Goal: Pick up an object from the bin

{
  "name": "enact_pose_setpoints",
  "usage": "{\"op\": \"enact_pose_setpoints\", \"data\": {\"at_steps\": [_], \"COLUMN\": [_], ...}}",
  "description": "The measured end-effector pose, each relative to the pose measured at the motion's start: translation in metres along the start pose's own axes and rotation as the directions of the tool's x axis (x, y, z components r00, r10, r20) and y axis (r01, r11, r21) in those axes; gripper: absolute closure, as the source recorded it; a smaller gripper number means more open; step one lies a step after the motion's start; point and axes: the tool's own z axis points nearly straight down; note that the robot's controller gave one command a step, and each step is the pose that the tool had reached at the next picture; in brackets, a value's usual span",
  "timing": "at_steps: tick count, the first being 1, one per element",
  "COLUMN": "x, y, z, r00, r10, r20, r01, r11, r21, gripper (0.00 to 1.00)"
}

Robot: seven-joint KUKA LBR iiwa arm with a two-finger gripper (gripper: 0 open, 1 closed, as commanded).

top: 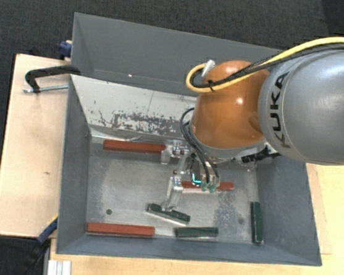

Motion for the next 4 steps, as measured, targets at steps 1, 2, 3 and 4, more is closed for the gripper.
{"op": "enact_pose_setpoints", "data": {"at_steps": [1, 2, 3, 4], "x": [-0.002, 0.01, 0.019, 0.006], "y": [0.0, -0.014, -0.043, -0.041], "z": [-0.004, 0.039, 0.1, 0.106], "r00": [1.0, 0.996, 0.983, 0.997], "r10": [0.002, -0.093, -0.183, -0.073], "r20": [0.009, 0.012, 0.011, 0.013], "r01": [-0.002, 0.093, 0.183, 0.073], "r11": [1.0, 0.996, 0.983, 0.997], "r21": [-0.001, 0.0, 0.001, -0.001], "gripper": [0.0, 0.0, 0.0, 1.0]}}
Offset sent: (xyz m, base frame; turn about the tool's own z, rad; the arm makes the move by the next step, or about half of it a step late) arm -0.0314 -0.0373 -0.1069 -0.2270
